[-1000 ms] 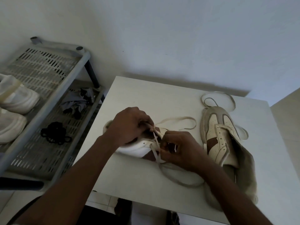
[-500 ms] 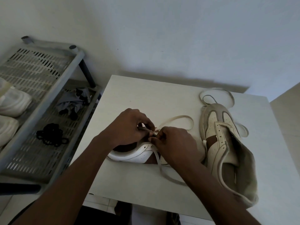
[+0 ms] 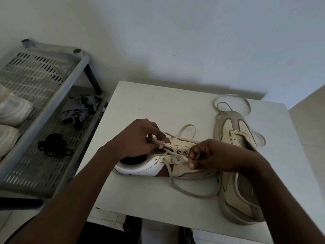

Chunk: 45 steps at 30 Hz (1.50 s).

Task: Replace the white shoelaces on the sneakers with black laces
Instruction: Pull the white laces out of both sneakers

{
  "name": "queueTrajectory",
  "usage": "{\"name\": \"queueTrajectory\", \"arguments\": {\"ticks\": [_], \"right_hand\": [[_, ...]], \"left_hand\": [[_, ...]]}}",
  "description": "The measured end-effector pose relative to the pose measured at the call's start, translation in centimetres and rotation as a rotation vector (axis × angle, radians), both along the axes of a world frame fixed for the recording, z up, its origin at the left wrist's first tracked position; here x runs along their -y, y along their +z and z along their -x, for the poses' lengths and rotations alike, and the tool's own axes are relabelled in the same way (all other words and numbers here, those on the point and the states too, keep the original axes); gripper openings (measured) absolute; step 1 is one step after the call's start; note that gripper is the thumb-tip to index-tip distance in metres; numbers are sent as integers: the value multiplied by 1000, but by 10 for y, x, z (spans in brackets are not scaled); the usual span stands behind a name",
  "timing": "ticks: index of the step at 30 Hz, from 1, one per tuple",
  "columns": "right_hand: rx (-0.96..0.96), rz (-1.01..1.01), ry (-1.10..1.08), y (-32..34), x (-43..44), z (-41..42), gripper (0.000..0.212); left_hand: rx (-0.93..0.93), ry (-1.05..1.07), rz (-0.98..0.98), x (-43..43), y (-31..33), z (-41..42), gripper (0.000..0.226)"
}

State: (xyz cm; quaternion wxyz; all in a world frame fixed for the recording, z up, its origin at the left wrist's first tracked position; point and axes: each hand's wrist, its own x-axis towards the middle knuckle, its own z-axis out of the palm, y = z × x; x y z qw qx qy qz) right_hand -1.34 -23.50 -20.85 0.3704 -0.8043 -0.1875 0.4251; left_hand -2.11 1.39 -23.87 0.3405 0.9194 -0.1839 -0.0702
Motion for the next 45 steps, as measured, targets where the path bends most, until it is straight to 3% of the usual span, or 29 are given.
{"name": "queueTrajectory", "arguments": {"ticks": [3,5,9,12,15,18,21,23,27,29,31,35,37,39,41,43,45], "right_hand": [[332,70,-228,-5,-32,8,31],[392,156,-205,-8,-50,16,40],[591,277,-188,-21,-58,19,14],[518,178,-111,-13,-43,9,7],[164,-75,73,8,-7,-3,5],[-31,-141,33,20,28,-10,11],[249,53,-118,16,20,-10,47],[391,112,-233,10,-8,0,59],[543,325,-104,-14,-56,22,42],[631,315,-82,-18,-59,22,29],[612,144,-71,-10,-46,14,19],[242,-299,12,28,10,-5,14],[121,-263,-127,27,37,-15,19],[276,-15,-258,13,49,-21,18],[464,206,-284,3,34,-16,46],[515,138,-255,2,3,-4,56],[607,135,-106,-2,-31,10,45]], "left_hand": [[8,-8,-2,1,1,0,29],[-5,-8,-1,1,0,0,23],[2,-17,31,0,-2,0,24],[-34,-4,68,-1,-1,0,27],[-79,21,93,-2,-2,0,25],[-110,51,106,-2,-1,0,24],[-100,50,102,0,1,0,29],[-89,39,82,1,1,-1,31],[-64,14,57,0,-3,-1,28],[-71,27,77,0,-3,-1,23],[-84,44,72,-1,-3,-1,22],[-126,60,76,0,1,0,24],[-130,64,84,0,2,1,27],[-140,71,93,1,4,1,31],[-142,69,97,3,5,1,33],[-128,56,76,3,5,1,33],[-111,48,51,4,4,0,29]]}}
